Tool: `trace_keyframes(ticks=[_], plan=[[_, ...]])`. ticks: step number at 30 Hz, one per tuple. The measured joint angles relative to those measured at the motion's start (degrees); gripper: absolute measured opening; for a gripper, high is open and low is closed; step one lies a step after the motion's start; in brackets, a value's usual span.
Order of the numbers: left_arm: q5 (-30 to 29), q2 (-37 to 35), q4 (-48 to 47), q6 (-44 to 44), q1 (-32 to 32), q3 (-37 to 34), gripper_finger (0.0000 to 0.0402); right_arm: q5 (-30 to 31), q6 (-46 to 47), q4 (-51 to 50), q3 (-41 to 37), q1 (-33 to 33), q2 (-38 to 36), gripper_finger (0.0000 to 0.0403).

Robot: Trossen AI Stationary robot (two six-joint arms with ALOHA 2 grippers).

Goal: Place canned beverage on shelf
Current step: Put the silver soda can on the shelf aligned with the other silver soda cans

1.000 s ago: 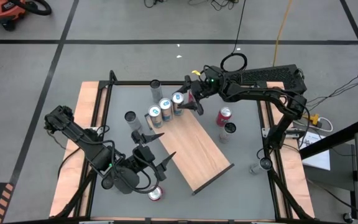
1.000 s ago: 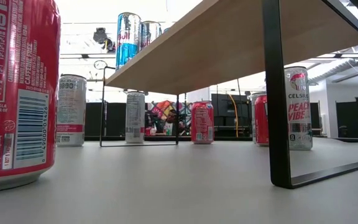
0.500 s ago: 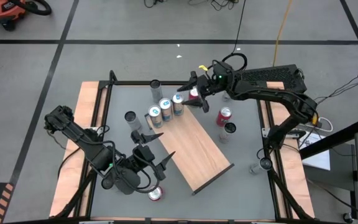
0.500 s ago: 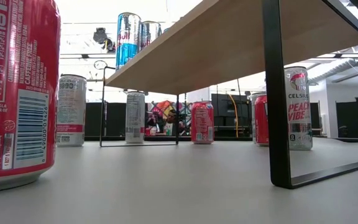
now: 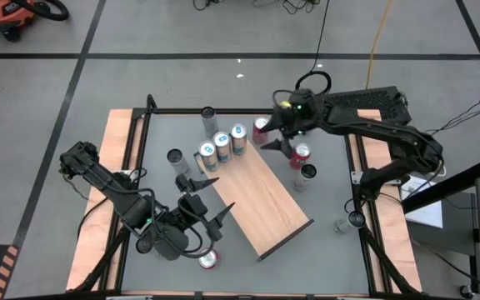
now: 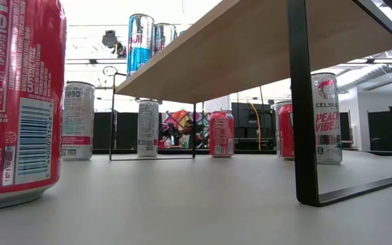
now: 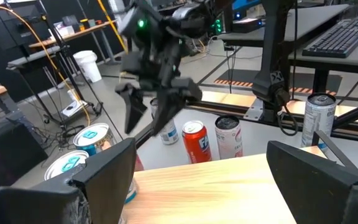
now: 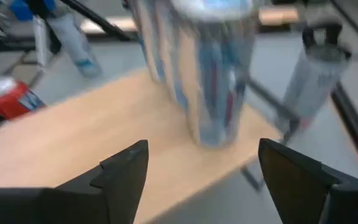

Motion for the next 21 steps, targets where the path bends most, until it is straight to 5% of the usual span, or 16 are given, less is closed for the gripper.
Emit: trace_keyframes(ticks=[21], plan=[[-0.07, 0.0, -0.34, -1.44, 0.09, 0.0, 0.0357, 8.0, -0.8, 11.62, -1.77, 2.78, 7.64, 0.01]])
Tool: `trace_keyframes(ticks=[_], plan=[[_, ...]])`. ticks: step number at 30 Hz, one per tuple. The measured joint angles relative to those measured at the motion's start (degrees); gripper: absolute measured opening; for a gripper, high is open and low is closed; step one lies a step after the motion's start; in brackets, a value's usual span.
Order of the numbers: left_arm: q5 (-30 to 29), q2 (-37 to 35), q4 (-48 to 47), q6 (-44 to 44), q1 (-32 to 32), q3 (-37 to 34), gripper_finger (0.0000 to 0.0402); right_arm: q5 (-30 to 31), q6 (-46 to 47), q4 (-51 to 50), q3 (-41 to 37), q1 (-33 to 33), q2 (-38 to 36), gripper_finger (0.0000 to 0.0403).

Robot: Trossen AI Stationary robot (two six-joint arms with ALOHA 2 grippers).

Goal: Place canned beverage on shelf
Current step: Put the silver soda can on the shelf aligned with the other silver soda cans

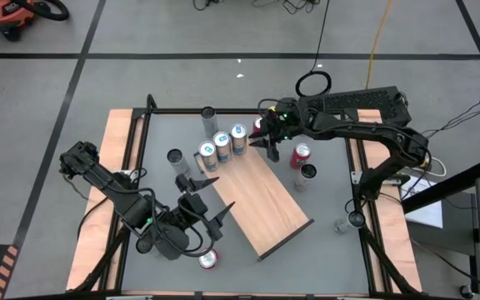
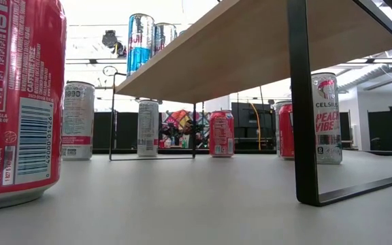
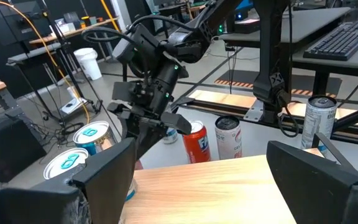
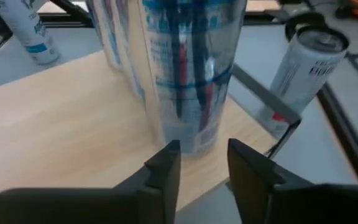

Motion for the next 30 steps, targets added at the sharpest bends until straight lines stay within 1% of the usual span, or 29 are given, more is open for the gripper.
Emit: trace_keyframes(ticks=[6, 13, 21, 30], plan=[[-0.02, 0.0, -0.05, 0.0, 0.0, 0.0, 0.0357, 2.14, -2.03, -0.02, 0.0, 0.06, 0.09, 0.0063], [-0.04, 0.0, -0.09, 0.02, 0.07, 0.0, 0.0357, 2.03, -1.88, 2.61, 0.02, 0.26, 0.11, 0.0035], [-0.04, 0.0, -0.07, 0.02, 0.07, 0.0, 0.0357, 2.05, -1.59, 3.3, 0.02, 1.27, 0.13, 0.0023], [-0.07, 0.0, -0.05, -0.02, 0.07, 0.0, 0.0357, 2.05, -1.88, 3.3, 0.02, 1.32, 0.13, 0.0022]])
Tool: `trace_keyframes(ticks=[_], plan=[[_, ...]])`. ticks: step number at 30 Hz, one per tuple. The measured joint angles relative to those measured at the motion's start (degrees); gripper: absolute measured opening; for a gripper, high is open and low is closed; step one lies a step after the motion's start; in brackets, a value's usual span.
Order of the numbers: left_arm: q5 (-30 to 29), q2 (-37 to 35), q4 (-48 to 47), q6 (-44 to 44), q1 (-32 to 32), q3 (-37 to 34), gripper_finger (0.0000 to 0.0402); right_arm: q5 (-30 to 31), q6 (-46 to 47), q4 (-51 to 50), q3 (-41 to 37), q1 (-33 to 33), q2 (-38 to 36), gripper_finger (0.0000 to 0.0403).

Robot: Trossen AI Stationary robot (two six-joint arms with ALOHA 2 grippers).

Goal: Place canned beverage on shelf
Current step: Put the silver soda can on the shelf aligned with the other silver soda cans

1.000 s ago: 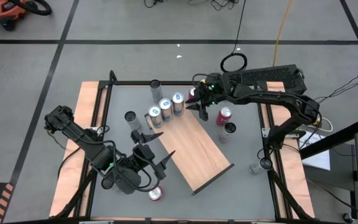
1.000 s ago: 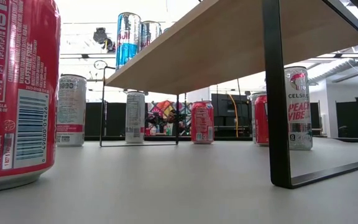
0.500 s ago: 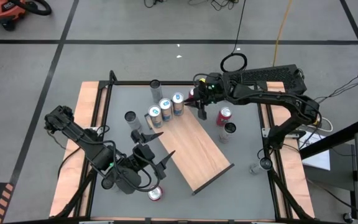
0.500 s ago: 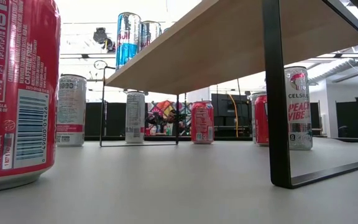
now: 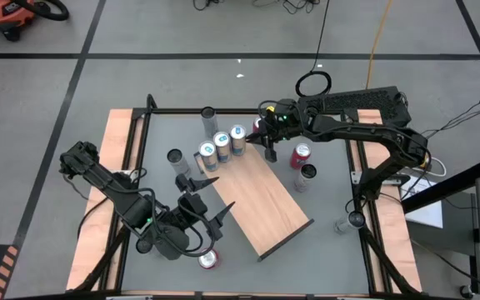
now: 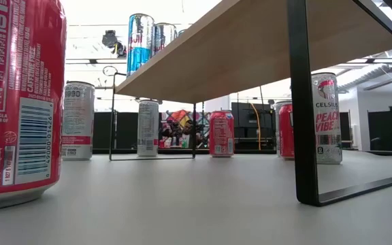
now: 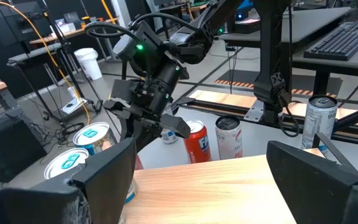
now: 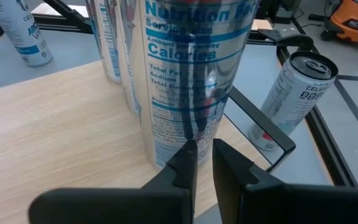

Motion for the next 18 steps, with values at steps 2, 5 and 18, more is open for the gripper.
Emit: trace_keyframes(ticks=[2, 5, 18], plan=[[0.0, 0.0, 0.0, 0.0, 0.0, 0.0, 0.0357, -0.02, -0.07, -0.02, 0.0, 0.0, 0.02, 0.0022], [0.0, 0.0, 0.0, 0.0, 0.0, 0.0, 0.0357, 0.0, -0.13, 0.17, 0.0, -0.02, 0.02, 0.0022], [0.0, 0.0, -0.01, -0.07, 0.0, 0.0, 0.0357, 0.09, -0.15, 1.05, 0.04, -0.2, -0.23, 0.0022]])
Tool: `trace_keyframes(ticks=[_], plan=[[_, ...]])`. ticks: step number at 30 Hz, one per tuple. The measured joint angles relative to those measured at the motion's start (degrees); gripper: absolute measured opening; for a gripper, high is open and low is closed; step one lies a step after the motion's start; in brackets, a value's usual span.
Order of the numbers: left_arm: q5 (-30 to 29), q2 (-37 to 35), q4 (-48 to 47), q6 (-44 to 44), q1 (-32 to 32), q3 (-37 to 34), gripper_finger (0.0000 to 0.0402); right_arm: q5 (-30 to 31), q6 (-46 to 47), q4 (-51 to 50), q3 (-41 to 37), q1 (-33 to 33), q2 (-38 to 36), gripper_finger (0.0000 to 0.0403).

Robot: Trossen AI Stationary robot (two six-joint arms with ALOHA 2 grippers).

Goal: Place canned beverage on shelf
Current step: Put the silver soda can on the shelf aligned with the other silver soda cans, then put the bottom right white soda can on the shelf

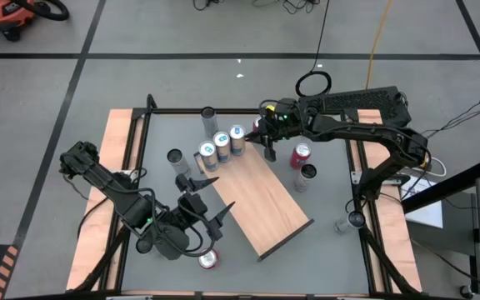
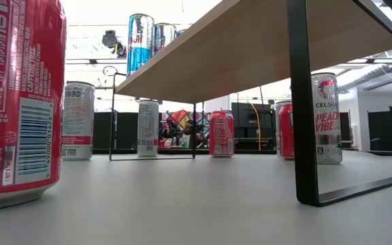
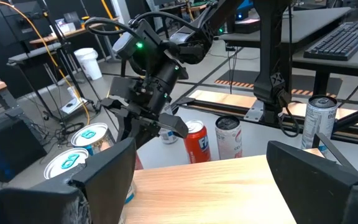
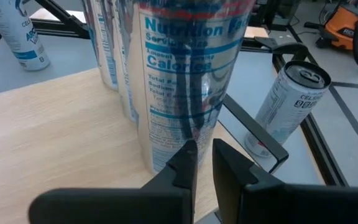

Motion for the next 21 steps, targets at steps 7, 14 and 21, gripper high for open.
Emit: trace_keyframes(ticks=[7, 14, 21], plan=[[-0.24, 1.47, -0.5, 0.0, 0.0, 0.09, 0.0357, 0.21, 0.74, -12.24, 0.06, 0.85, -7.71, 0.0022], [-0.24, 1.97, 0.19, -0.02, 0.39, 0.09, 0.0357, 0.15, 2.86, -28.44, 0.04, 8.64, -17.06, 0.0022], [1.71, 1.97, 0.03, -1.72, 0.33, 0.07, 0.0357, 6.87, 9.12, -31.06, -2.33, 21.61, -25.78, 0.0022]])
